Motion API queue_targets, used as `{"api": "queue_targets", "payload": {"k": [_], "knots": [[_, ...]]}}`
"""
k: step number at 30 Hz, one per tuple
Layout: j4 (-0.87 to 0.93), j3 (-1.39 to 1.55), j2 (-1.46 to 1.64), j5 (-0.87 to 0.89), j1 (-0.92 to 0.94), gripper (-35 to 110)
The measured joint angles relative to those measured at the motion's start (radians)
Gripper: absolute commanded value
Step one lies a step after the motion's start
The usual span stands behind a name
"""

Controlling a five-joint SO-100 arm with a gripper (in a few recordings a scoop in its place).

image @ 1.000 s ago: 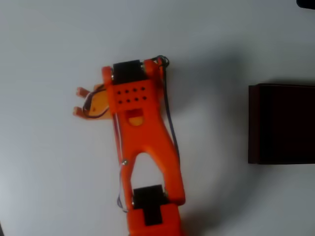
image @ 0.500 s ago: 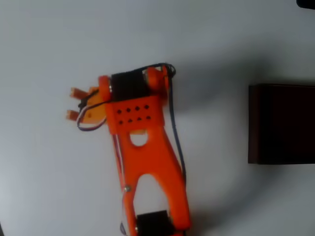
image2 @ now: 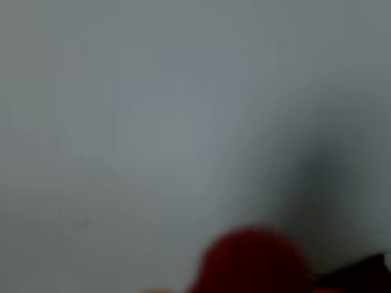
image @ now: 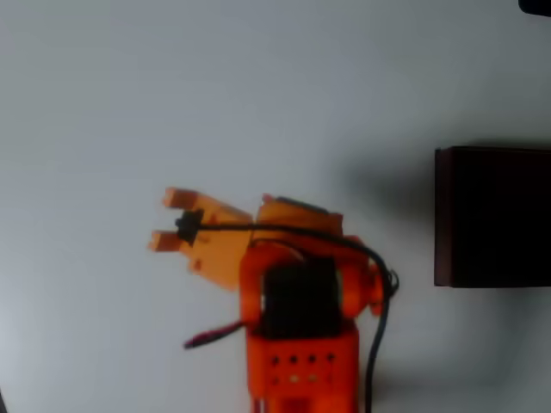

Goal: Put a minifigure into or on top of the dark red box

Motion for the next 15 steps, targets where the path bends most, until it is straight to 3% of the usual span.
{"api": "queue_targets", "payload": {"k": [15], "knots": [[-0.221,0.405,0.537,0.044,0.227,0]]}}
